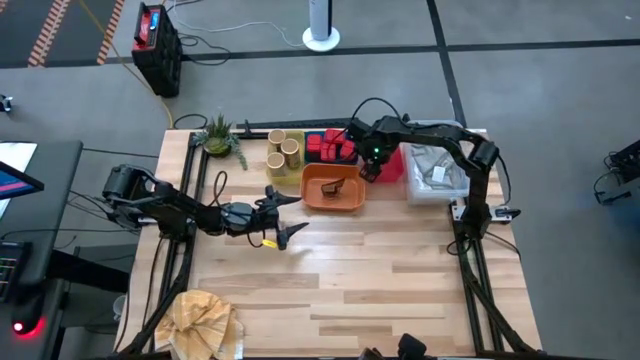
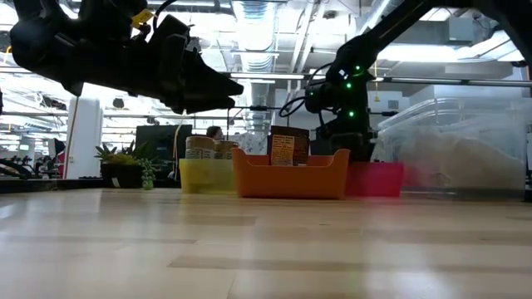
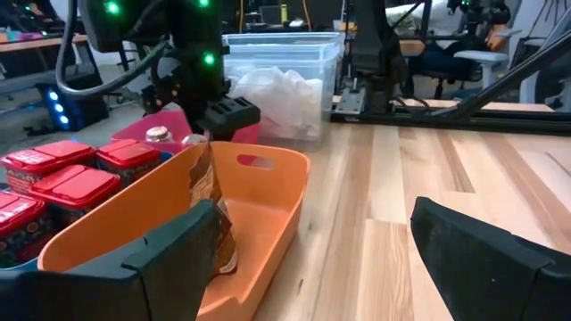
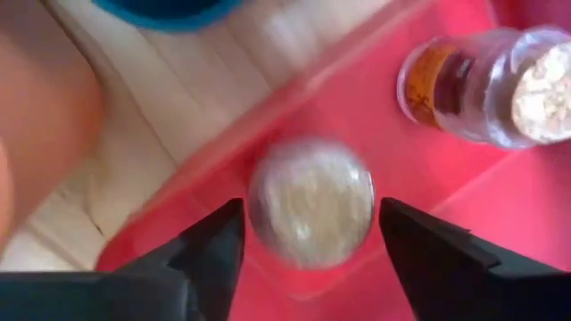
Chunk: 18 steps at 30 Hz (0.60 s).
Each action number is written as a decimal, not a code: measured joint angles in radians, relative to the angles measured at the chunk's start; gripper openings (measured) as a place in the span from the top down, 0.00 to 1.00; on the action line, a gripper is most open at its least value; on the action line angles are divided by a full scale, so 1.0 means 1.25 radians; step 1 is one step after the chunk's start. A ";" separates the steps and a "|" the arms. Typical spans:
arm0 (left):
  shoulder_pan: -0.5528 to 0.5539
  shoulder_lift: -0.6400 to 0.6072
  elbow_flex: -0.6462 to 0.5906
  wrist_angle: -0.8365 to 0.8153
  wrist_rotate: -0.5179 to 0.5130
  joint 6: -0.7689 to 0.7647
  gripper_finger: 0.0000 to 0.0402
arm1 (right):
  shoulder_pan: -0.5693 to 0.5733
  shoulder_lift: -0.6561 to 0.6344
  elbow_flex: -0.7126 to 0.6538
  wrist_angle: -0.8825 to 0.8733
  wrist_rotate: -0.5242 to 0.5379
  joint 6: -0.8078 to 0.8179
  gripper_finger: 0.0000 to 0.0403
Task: Sort spices by type
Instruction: Return to Home Position
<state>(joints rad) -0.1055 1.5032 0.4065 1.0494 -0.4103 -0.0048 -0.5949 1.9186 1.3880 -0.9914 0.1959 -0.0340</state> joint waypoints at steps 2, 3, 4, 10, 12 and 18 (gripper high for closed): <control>0.000 0.000 0.000 0.000 0.000 0.000 0.12 | -0.003 -0.001 0.000 -0.001 -0.001 0.000 0.22; 0.000 -0.002 0.000 -0.002 0.001 0.000 0.12 | -0.003 -0.001 0.000 -0.001 -0.001 0.000 0.21; 0.000 -0.007 0.000 -0.007 0.001 0.000 0.12 | -0.003 -0.001 0.003 -0.009 -0.001 0.000 0.21; 0.000 -0.106 0.000 -0.104 -0.005 0.019 0.12 | 0.008 -0.069 0.033 -0.024 -0.001 0.001 0.21; 0.000 -0.164 0.000 -0.181 -0.011 0.018 0.12 | 0.020 -0.124 0.026 0.011 -0.001 -0.001 0.21; -0.014 -0.340 0.000 -0.414 -0.037 -0.006 0.12 | 0.095 -0.372 -0.150 0.239 -0.001 0.017 0.21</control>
<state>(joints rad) -0.1235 1.0783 0.4065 0.5321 -0.4565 -0.0121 -0.4762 1.4533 1.2003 -0.6929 0.1944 -0.0130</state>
